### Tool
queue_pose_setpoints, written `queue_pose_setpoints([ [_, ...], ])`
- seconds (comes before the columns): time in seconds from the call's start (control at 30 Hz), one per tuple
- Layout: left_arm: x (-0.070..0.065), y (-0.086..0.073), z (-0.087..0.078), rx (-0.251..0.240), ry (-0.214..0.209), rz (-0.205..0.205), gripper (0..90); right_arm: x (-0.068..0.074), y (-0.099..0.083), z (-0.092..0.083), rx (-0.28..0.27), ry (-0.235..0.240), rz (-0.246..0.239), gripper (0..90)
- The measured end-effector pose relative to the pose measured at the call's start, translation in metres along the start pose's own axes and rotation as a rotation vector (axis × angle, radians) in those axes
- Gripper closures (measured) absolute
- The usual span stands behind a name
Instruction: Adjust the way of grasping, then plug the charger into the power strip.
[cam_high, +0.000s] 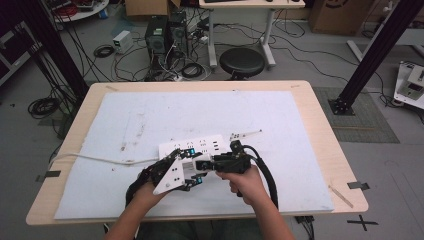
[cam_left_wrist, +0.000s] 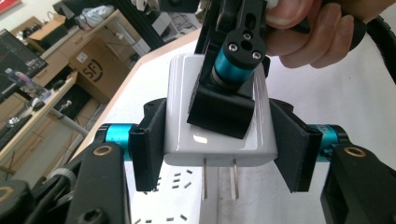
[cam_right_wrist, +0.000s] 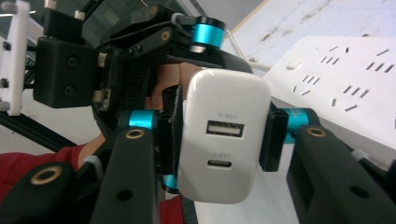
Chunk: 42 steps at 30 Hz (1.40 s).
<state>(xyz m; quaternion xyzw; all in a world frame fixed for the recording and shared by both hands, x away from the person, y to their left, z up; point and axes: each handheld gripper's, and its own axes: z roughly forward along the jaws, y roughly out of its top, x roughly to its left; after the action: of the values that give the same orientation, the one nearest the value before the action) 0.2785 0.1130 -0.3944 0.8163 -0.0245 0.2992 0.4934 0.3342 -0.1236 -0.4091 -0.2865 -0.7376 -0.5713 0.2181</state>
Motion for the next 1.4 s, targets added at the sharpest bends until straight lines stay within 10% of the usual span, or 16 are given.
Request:
queue_pose_setpoints([
  [0.43,0.023,-0.001,-0.022,0.026,0.034,-0.112,19.0,0.008,0.010,-0.034,-0.051,-0.143,-0.090,63.2],
  [0.93,0.082,-0.012,-0.066,0.260,-0.012,-0.296,16.6,0.034,0.029,-0.077,0.022,-0.381,-0.332,63.2],
  [1.1,0.097,-0.022,-0.074,0.326,-0.088,-0.344,15.2,0.037,0.034,-0.084,0.059,-0.452,-0.365,63.3],
  [1.4,0.114,-0.040,-0.083,0.372,-0.068,-0.416,15.2,0.036,0.039,-0.090,0.100,-0.488,-0.393,63.3],
])
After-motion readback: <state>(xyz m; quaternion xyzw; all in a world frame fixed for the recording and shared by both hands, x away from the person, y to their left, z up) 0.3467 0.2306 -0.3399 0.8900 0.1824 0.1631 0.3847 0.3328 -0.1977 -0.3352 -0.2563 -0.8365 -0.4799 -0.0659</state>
